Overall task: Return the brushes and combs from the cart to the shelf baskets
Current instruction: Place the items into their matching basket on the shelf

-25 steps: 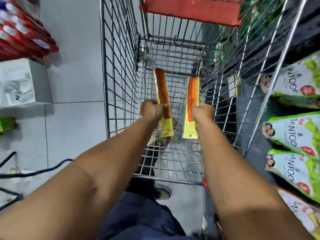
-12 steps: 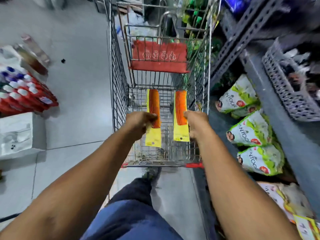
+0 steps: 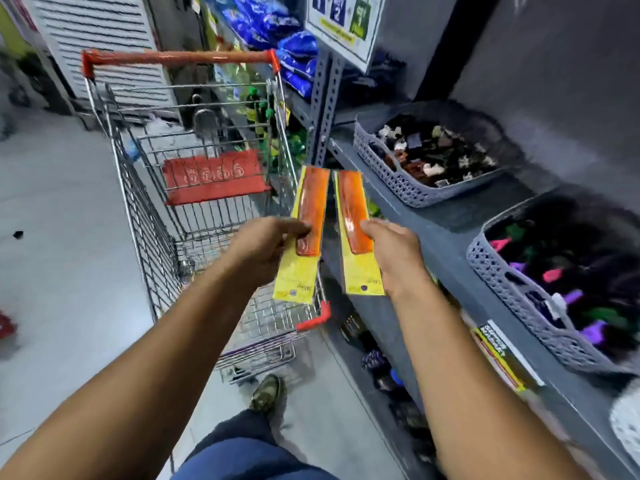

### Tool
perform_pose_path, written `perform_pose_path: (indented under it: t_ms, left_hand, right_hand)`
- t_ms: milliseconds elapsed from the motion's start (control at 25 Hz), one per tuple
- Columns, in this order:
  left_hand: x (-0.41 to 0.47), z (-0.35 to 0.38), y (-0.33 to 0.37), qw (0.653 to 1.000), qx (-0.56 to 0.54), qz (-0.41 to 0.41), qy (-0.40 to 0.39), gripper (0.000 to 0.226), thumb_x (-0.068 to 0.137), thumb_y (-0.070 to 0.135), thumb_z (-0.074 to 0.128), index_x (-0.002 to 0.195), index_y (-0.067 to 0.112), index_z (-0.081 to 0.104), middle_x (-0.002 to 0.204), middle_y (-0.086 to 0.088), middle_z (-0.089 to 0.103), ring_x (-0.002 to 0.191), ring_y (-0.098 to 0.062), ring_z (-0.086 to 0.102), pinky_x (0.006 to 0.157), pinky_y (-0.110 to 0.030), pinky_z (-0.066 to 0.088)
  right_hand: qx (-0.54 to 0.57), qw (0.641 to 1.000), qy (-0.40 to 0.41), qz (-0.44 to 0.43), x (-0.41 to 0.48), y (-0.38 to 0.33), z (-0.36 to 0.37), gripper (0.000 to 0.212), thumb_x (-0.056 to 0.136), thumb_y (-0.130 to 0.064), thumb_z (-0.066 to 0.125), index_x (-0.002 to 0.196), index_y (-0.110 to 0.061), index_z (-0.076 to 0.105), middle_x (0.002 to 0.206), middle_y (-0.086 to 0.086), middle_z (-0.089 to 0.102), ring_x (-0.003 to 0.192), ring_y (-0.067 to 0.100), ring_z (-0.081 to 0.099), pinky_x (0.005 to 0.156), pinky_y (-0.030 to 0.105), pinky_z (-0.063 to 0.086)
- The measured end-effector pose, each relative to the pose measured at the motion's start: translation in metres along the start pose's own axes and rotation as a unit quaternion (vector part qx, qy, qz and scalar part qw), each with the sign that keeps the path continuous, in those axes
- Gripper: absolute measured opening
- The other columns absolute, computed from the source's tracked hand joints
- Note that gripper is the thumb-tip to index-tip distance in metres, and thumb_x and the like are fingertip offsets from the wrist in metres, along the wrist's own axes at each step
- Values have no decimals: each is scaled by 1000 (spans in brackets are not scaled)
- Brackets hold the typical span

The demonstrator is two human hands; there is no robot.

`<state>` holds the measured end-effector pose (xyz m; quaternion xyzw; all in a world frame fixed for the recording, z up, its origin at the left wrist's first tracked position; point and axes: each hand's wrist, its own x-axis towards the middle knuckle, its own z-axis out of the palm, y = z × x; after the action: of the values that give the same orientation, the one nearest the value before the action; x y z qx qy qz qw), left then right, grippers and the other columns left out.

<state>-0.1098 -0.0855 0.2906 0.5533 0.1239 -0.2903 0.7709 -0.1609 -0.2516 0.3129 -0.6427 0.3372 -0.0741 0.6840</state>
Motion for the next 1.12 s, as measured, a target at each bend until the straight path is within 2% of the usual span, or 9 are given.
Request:
perform_pose_path:
  t_ms: [40, 200, 280, 360, 440, 640, 800, 1000, 1120]
  left_hand:
    - [-7, 21, 1, 1000, 15, -1, -22, 3, 78, 3, 64, 77, 0, 63, 52, -8, 66, 42, -18, 63, 42, -24, 52]
    - [-29, 94, 0, 994, 47, -5, -101, 8, 78, 6, 65, 79, -2, 66, 53, -11, 68, 41, -22, 63, 41, -27, 51]
    - [-38, 132, -8, 988, 55, -15, -145, 10, 80, 6, 63, 77, -3, 67, 54, -12, 68, 41, -23, 63, 39, -27, 51]
    - [-44, 166, -19, 981, 74, -17, -178, 14, 79, 7, 64, 86, -4, 67, 65, -15, 68, 49, -26, 63, 42, -30, 52]
    - [-49, 204, -30, 970, 97, -29, -221, 23, 78, 7, 66, 99, -2, 66, 75, -17, 64, 54, -27, 62, 45, -31, 54]
    - [-63, 283, -61, 939, 138, -55, -309, 16, 79, 4, 65, 94, 0, 66, 65, -15, 65, 42, -22, 61, 40, -27, 51]
    - [-79, 335, -95, 915, 177, -70, -356, 16, 78, 4, 67, 93, 0, 69, 72, -17, 68, 50, -25, 65, 45, -32, 56]
    - [-100, 389, -134, 880, 209, -109, -412, 21, 76, 2, 68, 96, -5, 69, 84, -23, 74, 70, -34, 72, 61, -45, 59]
    - [-107, 420, -158, 876, 237, -102, -408, 28, 76, -1, 69, 103, -10, 66, 102, -27, 71, 94, -39, 69, 85, -57, 55]
  right_hand:
    - [20, 1000, 18, -9, -8, -8, -19, 32, 85, -7, 66, 115, 5, 62, 105, 12, 68, 94, 21, 66, 87, 28, 53]
    - [93, 990, 88, -63, -29, -28, -90, 16, 86, -2, 64, 102, -2, 66, 72, -1, 65, 47, -3, 62, 44, 9, 47]
    - [105, 981, 142, -83, -40, -32, -129, 22, 85, -5, 66, 106, 1, 66, 84, 7, 71, 67, 2, 69, 65, 18, 57]
    - [123, 972, 184, -76, -51, -32, -162, 30, 84, -9, 66, 112, 2, 66, 105, 20, 71, 99, 26, 68, 94, 43, 53]
    - [152, 954, 245, -81, -64, -34, -199, 30, 84, -10, 67, 111, 1, 66, 110, 24, 69, 107, 38, 64, 99, 53, 48]
    - [156, 908, 375, -104, -101, -27, -278, 26, 83, -12, 69, 108, -6, 69, 107, 9, 69, 88, 12, 62, 72, 17, 46]
    - [179, 877, 434, -101, -132, -12, -325, 26, 82, -12, 70, 108, -8, 69, 107, 5, 68, 96, 13, 62, 78, 19, 41]
    - [180, 849, 488, -95, -159, 9, -380, 18, 82, -12, 71, 99, -14, 71, 78, -17, 64, 71, -7, 57, 59, 5, 38]
    - [171, 835, 517, -84, -166, 19, -412, 14, 83, -10, 70, 96, -13, 70, 95, -1, 67, 88, 9, 61, 77, 16, 41]
